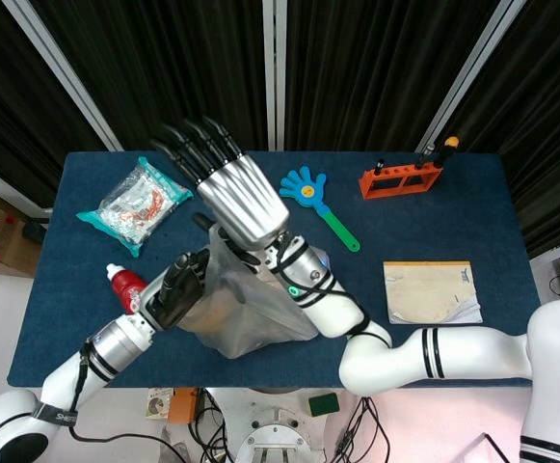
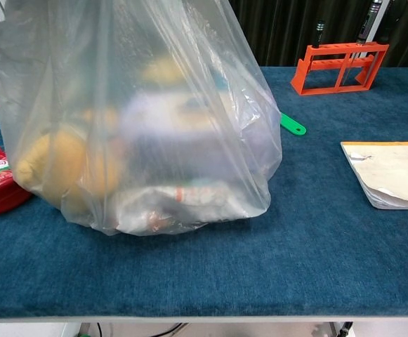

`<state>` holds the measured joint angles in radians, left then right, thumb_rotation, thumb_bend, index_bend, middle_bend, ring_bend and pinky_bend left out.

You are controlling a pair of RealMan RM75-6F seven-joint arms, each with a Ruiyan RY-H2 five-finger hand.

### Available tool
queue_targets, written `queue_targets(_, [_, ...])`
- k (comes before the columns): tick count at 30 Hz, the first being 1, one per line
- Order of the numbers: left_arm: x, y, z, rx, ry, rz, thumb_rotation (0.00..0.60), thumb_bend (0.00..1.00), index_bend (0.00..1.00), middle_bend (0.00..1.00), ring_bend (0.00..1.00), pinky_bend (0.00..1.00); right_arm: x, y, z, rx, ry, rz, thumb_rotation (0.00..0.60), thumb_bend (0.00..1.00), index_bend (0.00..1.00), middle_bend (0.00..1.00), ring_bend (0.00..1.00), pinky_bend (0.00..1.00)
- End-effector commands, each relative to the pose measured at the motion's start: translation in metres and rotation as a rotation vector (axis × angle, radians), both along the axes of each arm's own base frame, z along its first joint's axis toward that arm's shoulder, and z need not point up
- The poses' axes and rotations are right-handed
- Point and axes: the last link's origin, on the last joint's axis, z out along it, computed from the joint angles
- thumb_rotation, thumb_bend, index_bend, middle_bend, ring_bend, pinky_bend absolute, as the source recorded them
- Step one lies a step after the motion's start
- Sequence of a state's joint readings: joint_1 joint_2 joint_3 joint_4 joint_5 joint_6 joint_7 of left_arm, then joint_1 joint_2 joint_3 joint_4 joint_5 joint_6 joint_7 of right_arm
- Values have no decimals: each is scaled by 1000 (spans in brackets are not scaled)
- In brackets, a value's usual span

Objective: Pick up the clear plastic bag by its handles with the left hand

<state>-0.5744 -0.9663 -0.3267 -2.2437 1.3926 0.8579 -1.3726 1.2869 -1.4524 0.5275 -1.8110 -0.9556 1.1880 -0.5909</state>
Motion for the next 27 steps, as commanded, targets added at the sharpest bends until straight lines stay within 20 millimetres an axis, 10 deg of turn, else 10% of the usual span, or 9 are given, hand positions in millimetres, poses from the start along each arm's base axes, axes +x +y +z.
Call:
queue_targets(1, [-1,2,1,5,1,-2,146,32,247,288,265,472,1,1,-2,7,3,6,600,205,0,0,0,0])
queue_targets(27, [7,29,-7,96,5,5,129,31,277,309,278,390,5,7,-3,24,14,24,600,205,0,0,0,0])
